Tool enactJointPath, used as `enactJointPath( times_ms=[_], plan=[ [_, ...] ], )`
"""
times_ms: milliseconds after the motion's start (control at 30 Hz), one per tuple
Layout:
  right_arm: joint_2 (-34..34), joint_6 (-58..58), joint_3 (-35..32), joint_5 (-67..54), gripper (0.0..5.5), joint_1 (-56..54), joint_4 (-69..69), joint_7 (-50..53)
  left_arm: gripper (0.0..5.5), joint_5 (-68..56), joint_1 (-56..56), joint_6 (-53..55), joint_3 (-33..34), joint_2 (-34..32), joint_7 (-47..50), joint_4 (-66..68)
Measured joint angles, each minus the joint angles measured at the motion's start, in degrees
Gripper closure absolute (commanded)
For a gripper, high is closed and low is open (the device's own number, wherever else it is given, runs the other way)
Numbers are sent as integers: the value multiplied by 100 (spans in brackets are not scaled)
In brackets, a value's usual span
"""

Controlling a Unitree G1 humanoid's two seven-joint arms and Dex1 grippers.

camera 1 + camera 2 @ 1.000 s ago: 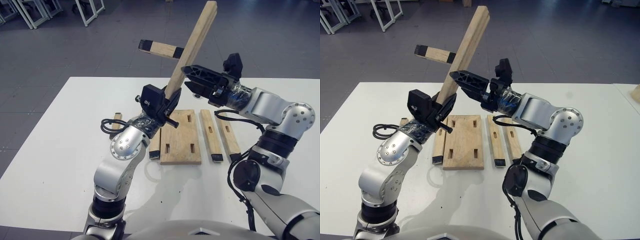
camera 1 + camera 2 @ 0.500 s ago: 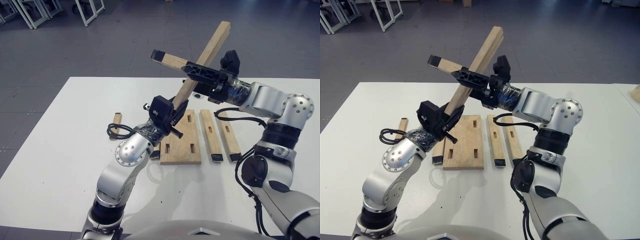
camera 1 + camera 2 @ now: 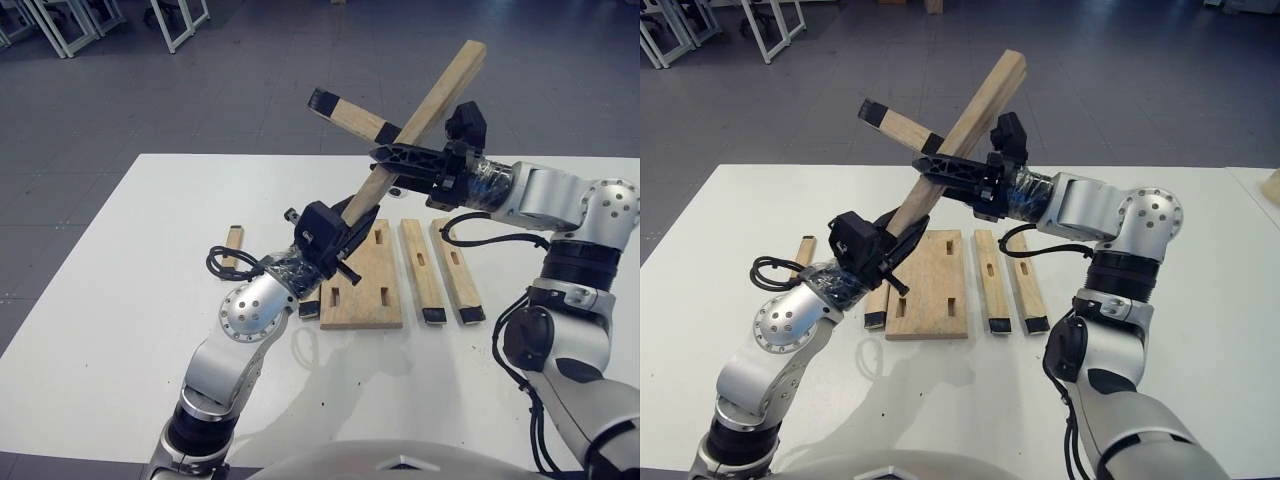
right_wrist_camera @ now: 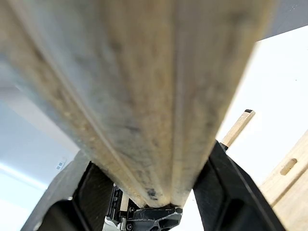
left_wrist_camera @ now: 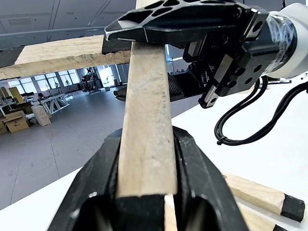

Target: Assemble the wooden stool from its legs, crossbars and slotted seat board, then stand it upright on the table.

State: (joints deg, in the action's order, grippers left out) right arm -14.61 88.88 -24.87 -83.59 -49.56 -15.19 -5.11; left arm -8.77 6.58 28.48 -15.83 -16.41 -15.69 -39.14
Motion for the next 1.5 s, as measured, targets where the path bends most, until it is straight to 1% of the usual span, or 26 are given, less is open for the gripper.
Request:
enactJointPath(
  times_ms=[33,67,200,300,400,467,500,533,600,667,700,833,867,900,933,967,1033,1200,1300,1500],
  plan=[
    [-18,-9,38,-1,337,4,-9,2,410,4,-10,-19,0,-19,-22,11],
    [-34,-20,64,-9,338,13,-9,2,406,5,-11,-19,0,-33,-40,13],
    [-134,-97,130,-167,345,98,16,-88,338,-231,-86,407,46,-271,-419,6],
    [-371,-246,137,0,345,120,-1,-283,335,-848,-127,954,462,-543,-847,-67],
    [-781,-489,136,399,345,161,-94,-570,335,-1554,-19,1576,1066,-1047,-1392,-154],
    [-979,-596,131,615,345,187,-134,-795,335,-1702,145,1666,1367,-1445,-1663,103],
    [-1100,-675,124,717,345,199,-158,-881,335,-1556,272,1665,1428,-1689,-1702,333],
    [-1142,-729,113,763,345,215,-158,-950,335,-1225,418,1599,1267,-1895,-1704,538],
    [-1170,-769,84,828,345,274,-105,-1023,335,-282,865,1366,495,-2237,-1619,971],
    [-1127,-825,81,889,345,351,-3,-1031,335,285,1095,1250,-267,-2239,-1622,1162],
    [-1091,-861,84,910,345,359,48,-1032,335,424,1154,1219,-538,-2216,-1661,1189],
    [-1030,-879,95,921,345,385,196,-1032,335,1017,1259,1110,-1315,-2215,-1912,1378],
    [-1030,-882,95,924,345,399,219,-1032,316,1132,1265,1066,-1400,-2239,-1969,1413],
    [-1029,-887,95,927,345,422,233,-1032,310,1221,1276,1033,-1470,-2285,-2053,1428],
    [-1025,-895,95,934,345,446,242,-1032,286,1250,1280,1013,-1511,-2316,-2163,1446],
    [-1021,-906,95,951,345,469,262,-1032,282,1255,1280,1012,-1529,-2321,-2216,1467],
    [-1005,-926,95,967,345,523,298,-1032,251,1275,1280,1015,-1554,-2320,-2364,1466],
    [-942,-974,95,983,345,560,352,-1030,249,1608,1280,994,-1803,-2391,-2635,1424],
    [-923,-986,95,1029,345,562,354,-1031,249,1851,1280,981,-1845,-2473,-2692,1458],
    [-918,-995,95,1070,345,562,353,-1032,249,2094,1280,949,-1846,-2437,-2724,1619]
  ],
)
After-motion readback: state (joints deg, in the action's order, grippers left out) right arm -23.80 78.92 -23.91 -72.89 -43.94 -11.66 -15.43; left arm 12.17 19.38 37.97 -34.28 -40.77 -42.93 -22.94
